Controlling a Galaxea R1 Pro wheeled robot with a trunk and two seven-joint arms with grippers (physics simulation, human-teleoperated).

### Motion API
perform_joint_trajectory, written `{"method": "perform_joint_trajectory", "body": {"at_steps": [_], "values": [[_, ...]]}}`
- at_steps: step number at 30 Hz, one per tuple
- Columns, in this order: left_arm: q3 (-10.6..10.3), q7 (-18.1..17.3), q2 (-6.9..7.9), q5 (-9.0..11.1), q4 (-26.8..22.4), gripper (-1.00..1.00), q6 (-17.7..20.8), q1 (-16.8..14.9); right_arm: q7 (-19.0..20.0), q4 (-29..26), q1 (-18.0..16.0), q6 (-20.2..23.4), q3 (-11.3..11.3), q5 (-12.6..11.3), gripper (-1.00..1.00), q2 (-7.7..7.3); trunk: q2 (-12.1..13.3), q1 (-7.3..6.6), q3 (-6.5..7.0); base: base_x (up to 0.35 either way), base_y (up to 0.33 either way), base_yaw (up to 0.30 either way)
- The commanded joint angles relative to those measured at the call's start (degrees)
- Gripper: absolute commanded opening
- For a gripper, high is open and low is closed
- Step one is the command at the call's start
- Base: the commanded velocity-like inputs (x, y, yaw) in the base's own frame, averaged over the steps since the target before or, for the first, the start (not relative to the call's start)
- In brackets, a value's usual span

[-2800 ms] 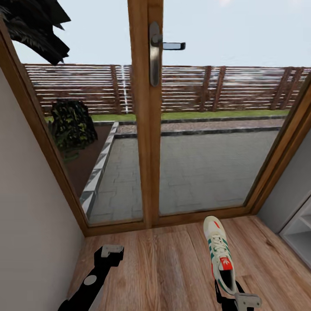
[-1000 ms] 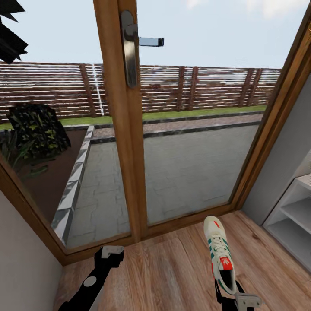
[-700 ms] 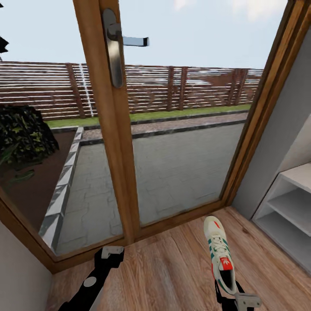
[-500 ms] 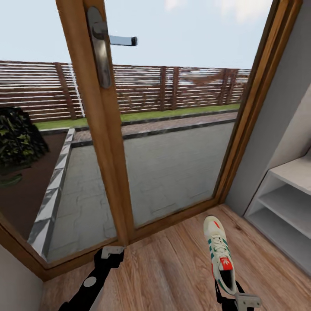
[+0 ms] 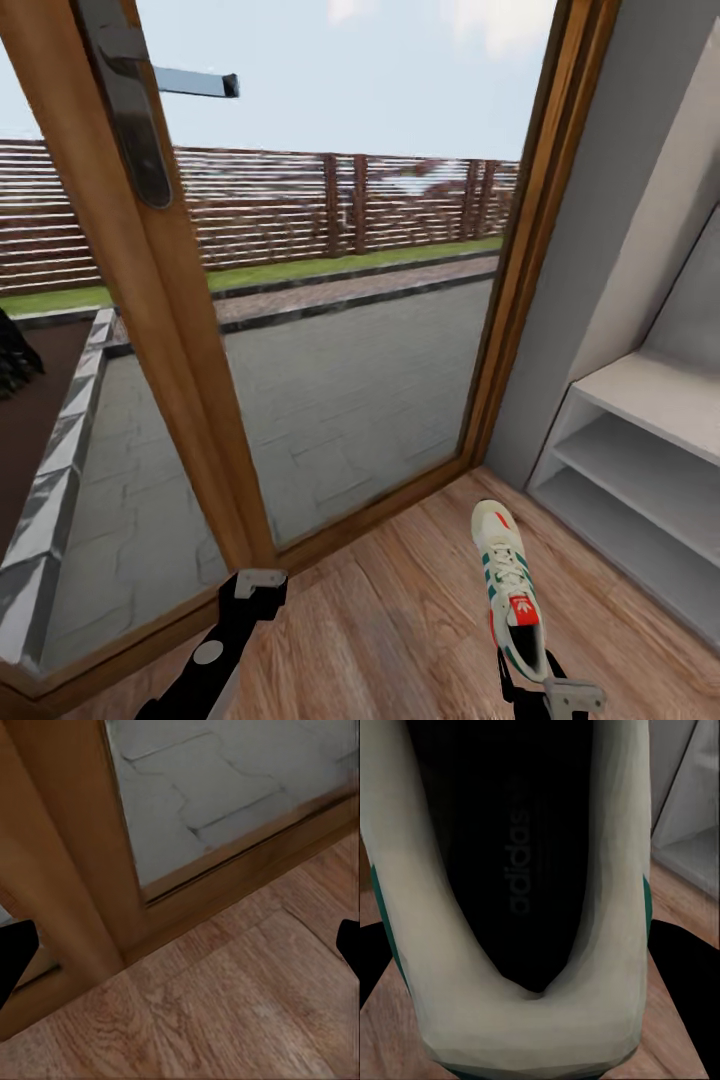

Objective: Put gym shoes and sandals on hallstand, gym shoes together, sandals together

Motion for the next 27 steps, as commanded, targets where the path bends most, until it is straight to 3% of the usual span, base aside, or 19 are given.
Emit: {"method": "perform_joint_trajectory", "body": {"at_steps": [1,27], "values": [[-0.2,0.3,0.03,0.0,0.0,1.00,-0.2,0.0,0.0,0.0,0.0,-0.1,0.2,-0.2,-1.00,-0.01,0.0,-0.01,-0.05,0.003,0.000,-0.266],[-0.2,0.4,0.03,0.0,-0.1,1.00,-0.2,0.0,0.0,0.0,0.0,-0.2,0.2,-0.2,-1.00,-0.02,0.0,-0.01,-0.05,0.058,0.006,-0.266]]}}
